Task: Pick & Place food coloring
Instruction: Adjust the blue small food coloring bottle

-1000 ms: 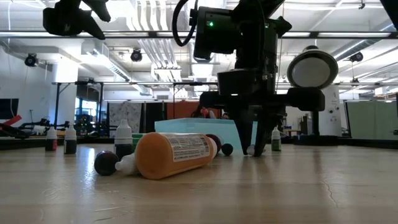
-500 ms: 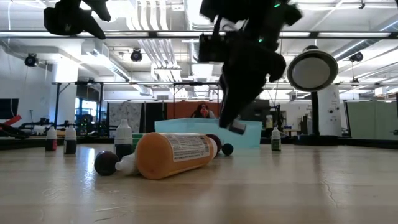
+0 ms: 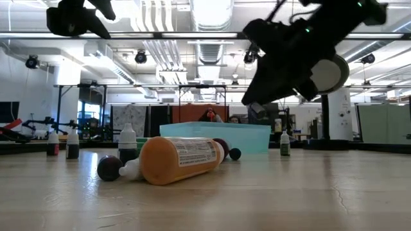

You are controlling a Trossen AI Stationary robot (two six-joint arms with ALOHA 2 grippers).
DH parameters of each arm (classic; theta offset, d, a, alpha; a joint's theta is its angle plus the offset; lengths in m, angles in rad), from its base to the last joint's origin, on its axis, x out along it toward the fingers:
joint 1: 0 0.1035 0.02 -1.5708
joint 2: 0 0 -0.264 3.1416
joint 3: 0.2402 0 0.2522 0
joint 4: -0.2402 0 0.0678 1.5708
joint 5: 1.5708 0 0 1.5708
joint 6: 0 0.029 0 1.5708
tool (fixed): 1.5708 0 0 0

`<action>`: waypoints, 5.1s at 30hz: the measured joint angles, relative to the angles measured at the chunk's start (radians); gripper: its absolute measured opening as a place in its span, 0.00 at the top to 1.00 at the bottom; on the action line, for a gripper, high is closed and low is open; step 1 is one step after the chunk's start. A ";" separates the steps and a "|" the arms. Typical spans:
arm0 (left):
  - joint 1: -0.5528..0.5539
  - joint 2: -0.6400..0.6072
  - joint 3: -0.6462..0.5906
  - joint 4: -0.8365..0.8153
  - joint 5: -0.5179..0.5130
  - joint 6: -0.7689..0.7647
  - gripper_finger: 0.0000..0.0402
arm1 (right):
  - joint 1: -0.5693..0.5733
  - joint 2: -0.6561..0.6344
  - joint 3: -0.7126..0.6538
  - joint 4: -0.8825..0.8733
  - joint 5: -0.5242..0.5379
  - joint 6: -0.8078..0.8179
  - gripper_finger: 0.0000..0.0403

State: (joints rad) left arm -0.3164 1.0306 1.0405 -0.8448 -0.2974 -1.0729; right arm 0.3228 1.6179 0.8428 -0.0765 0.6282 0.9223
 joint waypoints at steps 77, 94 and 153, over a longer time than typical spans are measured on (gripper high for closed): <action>0.000 0.000 -0.016 0.032 0.000 0.027 0.63 | -0.041 -0.010 -0.349 0.522 0.046 -0.306 0.83; 0.000 0.000 -0.016 0.036 0.000 0.022 0.63 | -0.058 -0.021 -0.188 0.366 -0.314 -0.280 0.86; 0.000 0.001 -0.117 0.069 -0.068 0.120 0.63 | -0.009 0.047 -0.078 -0.173 -0.210 -0.111 0.60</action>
State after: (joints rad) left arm -0.3161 1.0313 0.9230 -0.7760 -0.3658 -0.9530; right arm 0.3141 1.6646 0.7647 -0.2497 0.4187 0.8108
